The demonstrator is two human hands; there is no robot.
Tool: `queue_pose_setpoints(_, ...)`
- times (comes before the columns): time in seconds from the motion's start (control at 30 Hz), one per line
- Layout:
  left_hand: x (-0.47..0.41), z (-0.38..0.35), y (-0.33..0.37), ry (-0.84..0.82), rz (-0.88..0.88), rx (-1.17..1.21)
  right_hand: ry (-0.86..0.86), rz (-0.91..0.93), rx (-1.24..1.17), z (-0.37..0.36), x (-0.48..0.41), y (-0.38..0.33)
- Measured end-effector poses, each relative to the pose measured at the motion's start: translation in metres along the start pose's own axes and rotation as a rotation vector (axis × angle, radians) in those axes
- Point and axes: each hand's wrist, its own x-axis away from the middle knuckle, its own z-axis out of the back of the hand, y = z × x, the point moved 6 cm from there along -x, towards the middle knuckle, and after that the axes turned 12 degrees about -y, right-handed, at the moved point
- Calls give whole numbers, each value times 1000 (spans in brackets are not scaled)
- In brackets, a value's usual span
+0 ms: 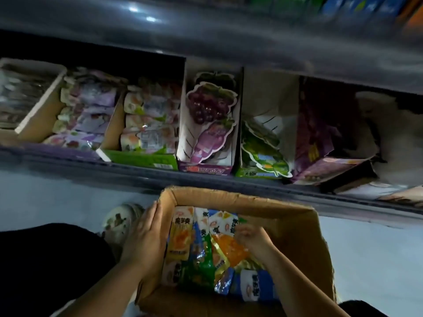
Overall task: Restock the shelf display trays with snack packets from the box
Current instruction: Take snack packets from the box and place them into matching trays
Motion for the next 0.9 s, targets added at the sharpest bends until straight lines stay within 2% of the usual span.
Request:
queue_pose_setpoints(0.1, -8, -10, -4, 74, -35, 86, -42, -82, -17, -18, -18, 17)
queue_pose_setpoints(0.33, -19, -24, -13, 252, -148, 64, -173, -207, -184, -59, -43, 32)
queue_pose_setpoints(0.4, -20, -24, -14, 254, -153, 65, -219, -249, -213, -78, -51, 32)
queue_pose_setpoints(0.73, -24, -28, -18, 244, -156, 70, -120, -283, -382, -121, -94, 21)
queue_pose_setpoints(0.9, -27, -30, -20, 249, -140, 41, -109, -316, -360, -143, -106, 1)
